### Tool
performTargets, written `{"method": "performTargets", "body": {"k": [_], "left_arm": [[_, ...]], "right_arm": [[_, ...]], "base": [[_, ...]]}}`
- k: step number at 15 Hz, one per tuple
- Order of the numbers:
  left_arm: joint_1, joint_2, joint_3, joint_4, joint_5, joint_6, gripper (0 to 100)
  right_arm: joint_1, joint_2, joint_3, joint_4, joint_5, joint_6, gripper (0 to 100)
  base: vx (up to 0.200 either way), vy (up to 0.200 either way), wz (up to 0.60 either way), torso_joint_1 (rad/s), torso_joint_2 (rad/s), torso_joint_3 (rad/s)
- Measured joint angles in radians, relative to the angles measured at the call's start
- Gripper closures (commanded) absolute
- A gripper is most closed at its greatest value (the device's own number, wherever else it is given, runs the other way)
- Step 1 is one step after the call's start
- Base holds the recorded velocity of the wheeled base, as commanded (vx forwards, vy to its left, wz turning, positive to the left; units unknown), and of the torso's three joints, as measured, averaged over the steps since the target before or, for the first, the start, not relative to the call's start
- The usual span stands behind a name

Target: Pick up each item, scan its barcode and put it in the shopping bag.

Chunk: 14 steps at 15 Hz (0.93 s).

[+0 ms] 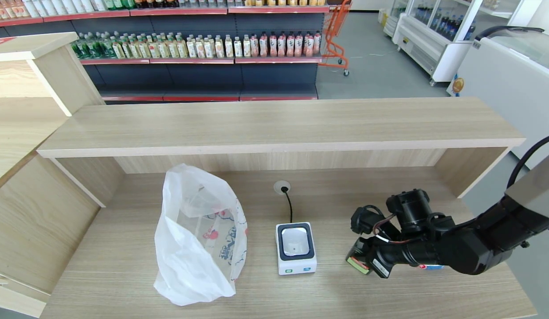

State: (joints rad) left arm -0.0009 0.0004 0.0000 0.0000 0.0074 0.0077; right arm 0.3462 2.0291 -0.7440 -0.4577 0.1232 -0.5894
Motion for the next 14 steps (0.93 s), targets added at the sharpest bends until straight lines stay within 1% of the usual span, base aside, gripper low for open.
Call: {"method": "performTargets", "body": {"k": [2, 6, 8, 9, 10, 13, 14], "left_arm": [[0.0, 0.0, 0.0, 0.0, 0.0, 0.0, 0], [0.0, 0.0, 0.0, 0.0, 0.0, 0.0, 0], [0.0, 0.0, 0.0, 0.0, 0.0, 0.0, 0], [0.0, 0.0, 0.0, 0.0, 0.0, 0.0, 0], [0.0, 0.0, 0.0, 0.0, 0.0, 0.0, 0], [0.0, 0.0, 0.0, 0.0, 0.0, 0.0, 0], [0.0, 0.0, 0.0, 0.0, 0.0, 0.0, 0]], "right_arm": [[0.0, -0.011, 0.023, -0.024, 0.0, 0.079, 100], [-0.006, -0.138, 0.11, -0.07, 0.0, 0.375, 100], [-0.017, -0.244, 0.157, -0.073, -0.003, 0.442, 100], [-0.026, -0.306, 0.191, -0.076, -0.007, 0.437, 100], [-0.038, -0.362, 0.229, -0.088, -0.01, 0.387, 100], [-0.122, -0.488, 0.344, -0.208, -0.009, 0.071, 100], [-0.14, -0.52, 0.365, -0.258, 0.023, -0.064, 100]], "base": [[0.0, 0.0, 0.0, 0.0, 0.0, 0.0], [0.0, 0.0, 0.0, 0.0, 0.0, 0.0], [0.0, 0.0, 0.0, 0.0, 0.0, 0.0], [0.0, 0.0, 0.0, 0.0, 0.0, 0.0], [0.0, 0.0, 0.0, 0.0, 0.0, 0.0], [0.0, 0.0, 0.0, 0.0, 0.0, 0.0], [0.0, 0.0, 0.0, 0.0, 0.0, 0.0]]}}
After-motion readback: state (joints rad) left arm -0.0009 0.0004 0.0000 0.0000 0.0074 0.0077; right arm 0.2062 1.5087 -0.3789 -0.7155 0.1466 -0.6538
